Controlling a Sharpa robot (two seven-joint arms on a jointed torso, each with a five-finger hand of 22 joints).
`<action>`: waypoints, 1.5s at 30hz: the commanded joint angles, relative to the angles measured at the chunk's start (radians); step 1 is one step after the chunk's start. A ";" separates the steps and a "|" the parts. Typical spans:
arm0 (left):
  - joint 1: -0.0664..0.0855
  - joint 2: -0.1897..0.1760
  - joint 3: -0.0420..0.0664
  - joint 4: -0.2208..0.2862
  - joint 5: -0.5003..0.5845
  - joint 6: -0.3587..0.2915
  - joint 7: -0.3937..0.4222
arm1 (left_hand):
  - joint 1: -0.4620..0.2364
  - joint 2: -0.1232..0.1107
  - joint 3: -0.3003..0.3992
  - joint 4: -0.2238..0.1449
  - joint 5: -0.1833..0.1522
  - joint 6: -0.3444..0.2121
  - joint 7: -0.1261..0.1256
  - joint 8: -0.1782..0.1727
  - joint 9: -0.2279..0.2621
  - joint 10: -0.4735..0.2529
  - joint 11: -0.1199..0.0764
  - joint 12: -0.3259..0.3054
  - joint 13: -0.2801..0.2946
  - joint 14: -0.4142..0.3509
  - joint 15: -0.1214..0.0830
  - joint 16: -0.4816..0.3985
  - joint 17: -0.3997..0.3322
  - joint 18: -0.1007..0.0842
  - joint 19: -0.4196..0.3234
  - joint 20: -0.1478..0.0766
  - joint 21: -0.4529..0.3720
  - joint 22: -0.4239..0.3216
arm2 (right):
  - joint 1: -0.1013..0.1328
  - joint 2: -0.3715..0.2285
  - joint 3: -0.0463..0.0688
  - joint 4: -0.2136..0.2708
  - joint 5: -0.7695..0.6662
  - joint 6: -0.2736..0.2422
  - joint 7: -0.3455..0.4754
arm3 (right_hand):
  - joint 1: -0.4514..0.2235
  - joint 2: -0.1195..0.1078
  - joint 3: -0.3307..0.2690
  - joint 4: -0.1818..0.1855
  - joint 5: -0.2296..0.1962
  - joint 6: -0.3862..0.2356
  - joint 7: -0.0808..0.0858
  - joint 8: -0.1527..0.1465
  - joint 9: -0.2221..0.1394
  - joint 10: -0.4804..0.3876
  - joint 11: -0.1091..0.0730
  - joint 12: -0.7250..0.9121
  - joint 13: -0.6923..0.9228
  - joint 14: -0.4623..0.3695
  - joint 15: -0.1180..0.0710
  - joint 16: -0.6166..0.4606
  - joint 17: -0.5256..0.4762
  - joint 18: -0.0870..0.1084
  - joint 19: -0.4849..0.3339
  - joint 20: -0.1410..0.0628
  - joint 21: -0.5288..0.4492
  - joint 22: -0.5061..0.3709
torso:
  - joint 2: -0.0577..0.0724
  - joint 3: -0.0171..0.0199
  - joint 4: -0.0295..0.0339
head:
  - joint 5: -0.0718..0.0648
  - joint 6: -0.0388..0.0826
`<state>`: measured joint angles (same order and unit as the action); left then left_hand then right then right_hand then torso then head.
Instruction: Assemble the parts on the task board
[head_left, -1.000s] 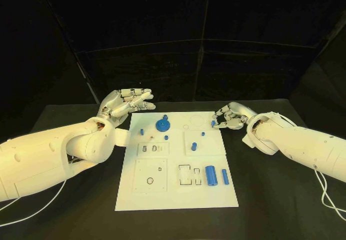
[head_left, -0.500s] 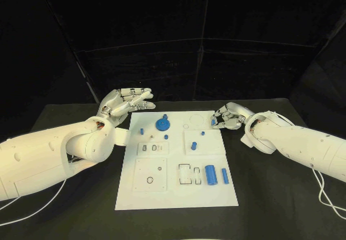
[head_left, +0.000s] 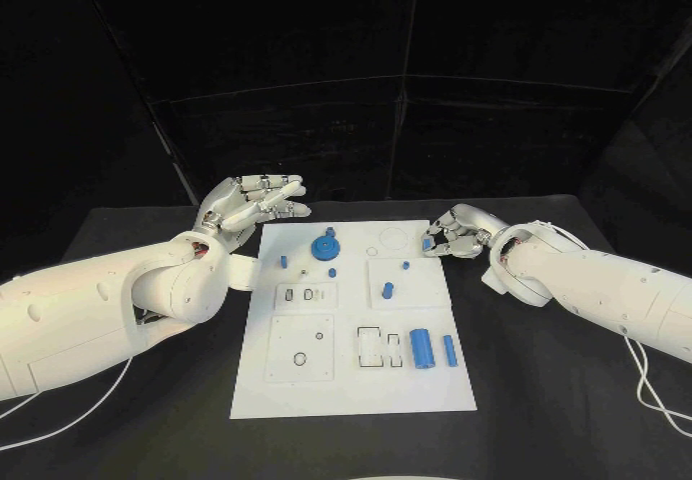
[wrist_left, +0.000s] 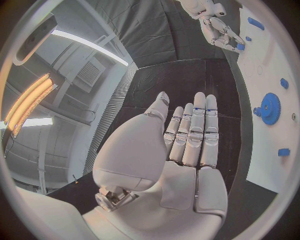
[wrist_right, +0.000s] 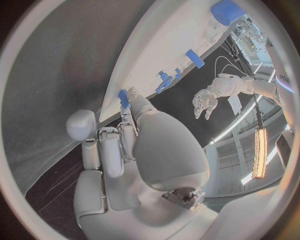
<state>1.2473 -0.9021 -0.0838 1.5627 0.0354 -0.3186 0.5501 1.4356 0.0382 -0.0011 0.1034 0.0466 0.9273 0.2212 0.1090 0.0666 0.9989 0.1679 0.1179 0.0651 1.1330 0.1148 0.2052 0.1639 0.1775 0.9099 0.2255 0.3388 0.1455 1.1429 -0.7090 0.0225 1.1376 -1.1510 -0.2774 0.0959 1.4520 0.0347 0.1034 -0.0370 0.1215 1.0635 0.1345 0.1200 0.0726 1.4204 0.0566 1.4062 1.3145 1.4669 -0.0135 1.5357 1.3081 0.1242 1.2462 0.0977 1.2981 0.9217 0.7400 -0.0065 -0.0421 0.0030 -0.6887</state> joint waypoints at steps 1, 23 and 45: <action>0.001 0.001 0.001 0.000 -0.005 0.012 0.003 | 0.004 0.006 -0.002 -0.006 0.002 0.005 0.002 -0.005 -0.001 0.006 0.002 -0.006 -0.001 0.003 0.000 -0.003 0.002 0.005 0.007 -0.001 -0.005 -0.001 | 0.002 0.001 0.000 0.001 -0.005 0.000 0.002 | -0.016 0.009 0.012 0.000 0.007 0.021 -0.008 0.013 0.007 0.001 -0.012 -0.001 0.039 0.084 -0.010 0.003 0.173 -0.003 0.000 -0.009 0.006 0.001 | 0.000 0.0004 -0.0003 | 0.000 -0.001; 0.002 -0.009 0.001 0.002 -0.005 0.011 0.001 | 0.004 0.006 -0.002 -0.007 0.002 0.005 0.002 -0.006 -0.001 0.006 0.002 -0.007 -0.001 0.004 0.000 -0.004 0.002 0.005 0.007 -0.001 -0.006 -0.001 | 0.013 -0.078 0.003 0.218 -0.027 -0.131 -0.127 | -0.022 0.031 0.057 -0.015 0.003 0.028 -0.014 0.017 0.008 0.002 -0.020 -0.004 0.038 0.086 -0.019 0.005 0.179 -0.005 0.004 -0.020 0.007 0.004 | -0.008 -0.0056 -0.0001 | 0.006 -0.001; 0.004 0.008 0.001 -0.034 0.007 0.008 0.003 | 0.004 0.007 -0.001 -0.007 0.002 0.006 0.002 -0.006 -0.001 0.007 0.002 -0.007 -0.001 0.004 0.000 -0.005 0.002 0.005 0.008 -0.001 -0.006 -0.001 | 0.014 0.148 -0.001 0.362 -0.191 -0.114 -0.327 | -0.032 0.025 0.067 -0.019 0.000 0.024 -0.013 0.015 0.007 0.000 -0.019 -0.008 0.034 0.085 -0.019 0.002 0.173 -0.004 0.002 -0.021 0.004 -0.003 | -0.019 -0.0285 0.0135 | 0.053 -0.018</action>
<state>1.2491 -0.8956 -0.0837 1.5294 0.0386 -0.3187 0.5480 1.4356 0.0382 -0.0040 0.1006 0.0466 0.9273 0.2212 0.1094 0.0667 0.9988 0.1679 0.1179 0.0652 1.1330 0.1148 0.2052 0.1645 0.1775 0.9099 0.2255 0.3389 0.1450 1.1589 -0.5688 0.0226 1.5103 -1.2829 -0.4166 -0.1832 1.4237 0.0536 0.1626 -0.0565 0.1180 1.0777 0.1258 0.1292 0.0722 1.4201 0.0427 1.4019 1.3110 1.4651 -0.0253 1.5357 1.3077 0.1242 1.2492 0.0855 1.3023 0.9198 0.7227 -0.0288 -0.0314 0.0532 -0.7055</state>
